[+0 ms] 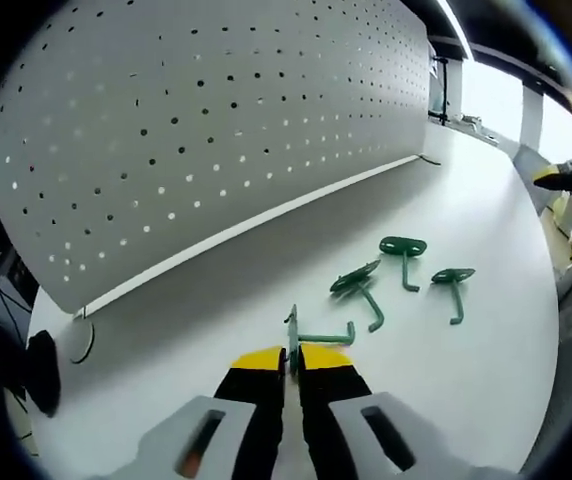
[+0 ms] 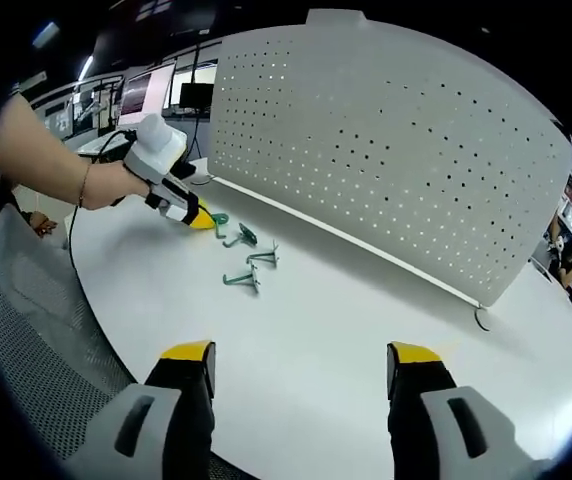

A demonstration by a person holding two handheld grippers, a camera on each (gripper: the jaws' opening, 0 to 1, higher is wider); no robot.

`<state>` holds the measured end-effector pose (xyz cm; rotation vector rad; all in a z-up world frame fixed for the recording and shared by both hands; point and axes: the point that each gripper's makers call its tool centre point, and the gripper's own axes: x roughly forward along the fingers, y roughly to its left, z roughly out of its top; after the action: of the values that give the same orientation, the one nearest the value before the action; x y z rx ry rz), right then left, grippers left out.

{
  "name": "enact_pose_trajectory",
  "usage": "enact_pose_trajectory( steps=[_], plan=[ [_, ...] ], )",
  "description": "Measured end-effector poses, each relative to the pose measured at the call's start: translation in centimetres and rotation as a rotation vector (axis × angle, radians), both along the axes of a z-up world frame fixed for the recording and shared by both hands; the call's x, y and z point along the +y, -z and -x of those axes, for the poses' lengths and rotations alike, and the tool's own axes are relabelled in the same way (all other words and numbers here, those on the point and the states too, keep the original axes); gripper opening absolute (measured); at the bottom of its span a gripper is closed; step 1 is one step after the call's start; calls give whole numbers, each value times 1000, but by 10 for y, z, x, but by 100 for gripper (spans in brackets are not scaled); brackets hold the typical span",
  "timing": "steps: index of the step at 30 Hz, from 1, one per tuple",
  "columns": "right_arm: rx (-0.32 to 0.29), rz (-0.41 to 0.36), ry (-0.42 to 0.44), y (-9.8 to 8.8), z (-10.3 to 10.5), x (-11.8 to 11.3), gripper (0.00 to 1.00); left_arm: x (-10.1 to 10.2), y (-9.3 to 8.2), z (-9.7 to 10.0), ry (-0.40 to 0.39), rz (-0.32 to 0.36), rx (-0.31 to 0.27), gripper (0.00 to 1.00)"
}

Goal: Insert the hook assembly into the mounting plate slot until the hook locks in place.

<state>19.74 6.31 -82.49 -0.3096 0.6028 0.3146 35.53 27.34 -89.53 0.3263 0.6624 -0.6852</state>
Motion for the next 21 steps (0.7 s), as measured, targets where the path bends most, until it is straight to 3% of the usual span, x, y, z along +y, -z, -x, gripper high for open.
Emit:
enact_pose_trajectory(
  steps=[10, 21],
  plan=[
    [11, 2, -16, 2, 1, 3, 66, 7, 1, -4, 17, -16, 12, 3],
    [-2, -18, -4, -2, 0, 2, 67, 12, -27, -3, 0, -11, 28, 2]
  ],
)
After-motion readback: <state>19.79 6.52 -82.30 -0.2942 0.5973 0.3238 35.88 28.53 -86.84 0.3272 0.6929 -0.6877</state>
